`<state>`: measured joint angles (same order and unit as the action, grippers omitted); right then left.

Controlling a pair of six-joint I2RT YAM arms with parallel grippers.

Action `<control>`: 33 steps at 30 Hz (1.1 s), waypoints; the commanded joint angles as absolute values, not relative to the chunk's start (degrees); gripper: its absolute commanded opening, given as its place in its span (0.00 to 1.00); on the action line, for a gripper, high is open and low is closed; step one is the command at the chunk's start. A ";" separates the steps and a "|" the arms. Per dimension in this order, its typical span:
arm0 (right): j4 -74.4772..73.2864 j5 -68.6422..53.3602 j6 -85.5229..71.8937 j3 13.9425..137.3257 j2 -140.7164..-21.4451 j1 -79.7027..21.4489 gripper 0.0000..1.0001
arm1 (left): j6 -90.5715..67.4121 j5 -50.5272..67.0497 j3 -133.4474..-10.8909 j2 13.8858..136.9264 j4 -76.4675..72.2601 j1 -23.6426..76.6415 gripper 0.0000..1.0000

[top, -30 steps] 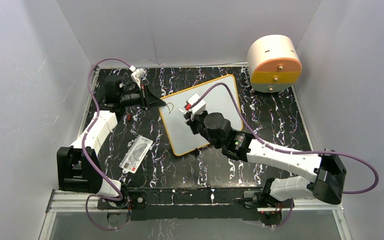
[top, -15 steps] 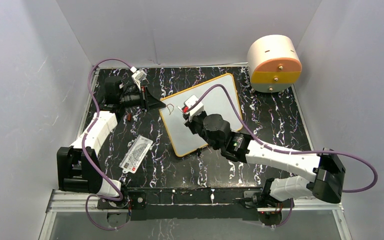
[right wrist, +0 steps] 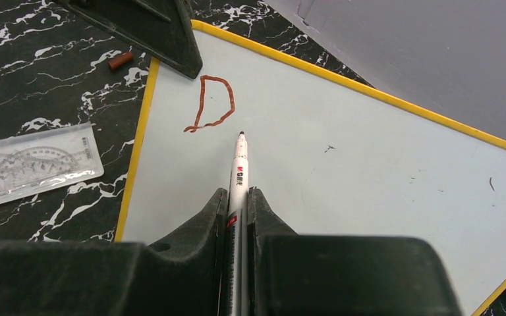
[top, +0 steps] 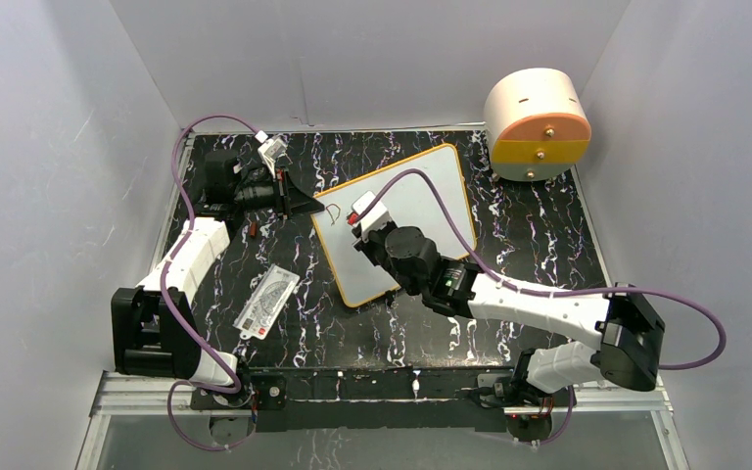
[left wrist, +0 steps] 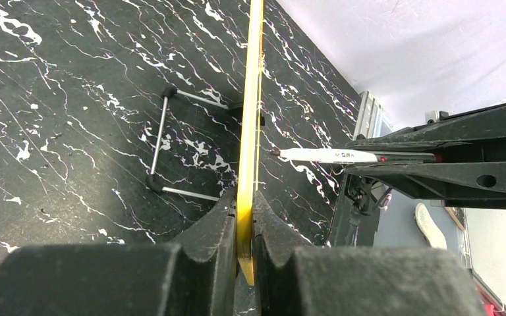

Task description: Write a sentence on the whiteboard

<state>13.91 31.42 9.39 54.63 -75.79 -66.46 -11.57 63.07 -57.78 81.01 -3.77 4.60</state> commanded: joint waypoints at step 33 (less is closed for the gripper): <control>22.84 35.25 10.20 58.73 -79.75 -66.66 0.00 | -10.28 63.53 -57.25 80.33 -1.78 4.31 0.00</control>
<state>19.70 34.00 9.45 56.16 -80.23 -66.50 -11.49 63.61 -57.76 81.01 -3.60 4.60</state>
